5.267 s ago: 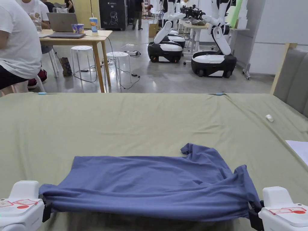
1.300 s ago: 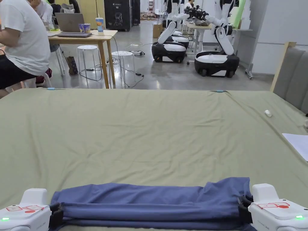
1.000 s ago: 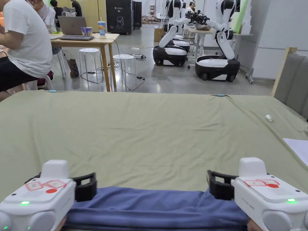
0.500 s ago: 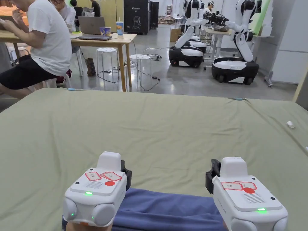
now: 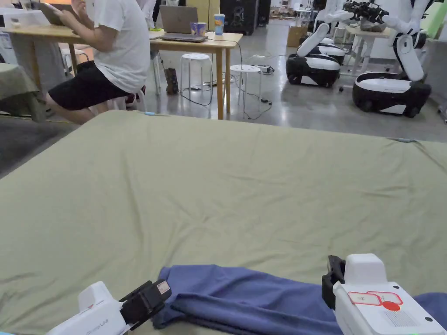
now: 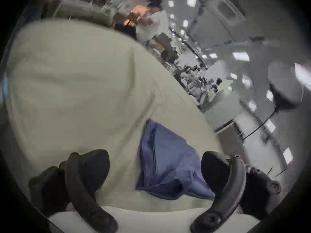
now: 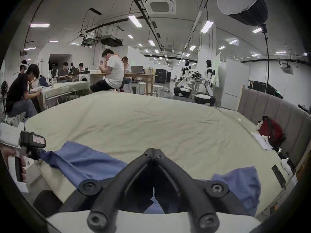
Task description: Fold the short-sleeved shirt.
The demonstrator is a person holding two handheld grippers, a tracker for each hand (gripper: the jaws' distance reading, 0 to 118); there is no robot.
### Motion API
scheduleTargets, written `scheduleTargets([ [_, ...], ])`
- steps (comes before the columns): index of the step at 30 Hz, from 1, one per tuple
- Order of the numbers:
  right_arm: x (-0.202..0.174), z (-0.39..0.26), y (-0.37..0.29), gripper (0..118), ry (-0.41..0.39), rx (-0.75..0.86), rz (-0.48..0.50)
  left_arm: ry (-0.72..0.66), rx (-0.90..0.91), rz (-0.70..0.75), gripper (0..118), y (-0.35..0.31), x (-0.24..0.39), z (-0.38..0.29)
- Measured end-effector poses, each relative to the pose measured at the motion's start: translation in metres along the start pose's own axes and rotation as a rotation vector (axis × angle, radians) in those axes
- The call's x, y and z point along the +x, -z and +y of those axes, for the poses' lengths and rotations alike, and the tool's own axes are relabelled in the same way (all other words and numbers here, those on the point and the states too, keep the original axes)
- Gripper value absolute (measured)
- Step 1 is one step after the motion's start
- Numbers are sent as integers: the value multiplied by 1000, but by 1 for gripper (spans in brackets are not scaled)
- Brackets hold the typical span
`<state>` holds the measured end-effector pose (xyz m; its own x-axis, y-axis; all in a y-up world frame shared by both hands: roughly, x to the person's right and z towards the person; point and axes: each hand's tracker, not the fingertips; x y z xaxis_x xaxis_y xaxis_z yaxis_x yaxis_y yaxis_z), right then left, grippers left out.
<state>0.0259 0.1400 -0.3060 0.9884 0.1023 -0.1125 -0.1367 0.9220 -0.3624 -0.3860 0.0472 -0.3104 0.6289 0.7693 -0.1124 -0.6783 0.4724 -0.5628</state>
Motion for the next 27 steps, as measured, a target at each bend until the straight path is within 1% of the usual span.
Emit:
scheduleTargets([
  [1,-1,-1,3,0,-1,-5,8,-75,-28,-52,112,7,-9,-2],
  [3,-5,1,7,0,-7,-8,13,-174,-30,-179,112,21,-20,-7],
  [4,-5,2,8,0,-9,-8,14,-214,-35,-212,112,19,5,-16],
  [6,-12,7,3,0,-11,-6,14,-292,-53,-275,111,31,14,-18],
  [7,-11,8,4,0,-14,-6,12,-326,-55,-273,108,38,18,-19],
  [8,-9,9,5,0,-16,-6,10,-330,-44,-253,103,46,15,-15],
  [9,-7,8,8,0,-13,-4,5,-313,-38,-242,92,51,20,-14],
  [10,-4,9,9,0,-8,-4,1,-313,-37,-235,76,56,24,-15],
  [11,-2,9,9,0,-4,-4,-4,-319,-45,-214,48,61,28,-17],
  [12,0,9,10,0,-3,-5,-10,-312,-77,-148,8,71,21,-10],
  [14,3,10,9,0,0,-11,-19,-221,-75,-38,8,73,27,-11],
  [16,6,10,9,0,2,-15,-28,-165,-12,-83,7,62,26,-5],
  [17,6,10,8,0,-1,-14,-27,-128,17,-76,7,57,29,-1],
  [20,9,11,8,0,-1,-20,-33,158,141,99,7,38,43,16],
  [22,12,10,6,0,4,-19,-36,303,145,171,7,31,49,28],
  [24,15,9,4,0,7,-20,-36,438,153,213,7,27,52,31],
  [26,20,7,5,0,17,-20,-37,562,163,196,7,22,73,23],
  [27,23,5,5,0,23,-24,-35,654,188,203,7,21,89,14],
])
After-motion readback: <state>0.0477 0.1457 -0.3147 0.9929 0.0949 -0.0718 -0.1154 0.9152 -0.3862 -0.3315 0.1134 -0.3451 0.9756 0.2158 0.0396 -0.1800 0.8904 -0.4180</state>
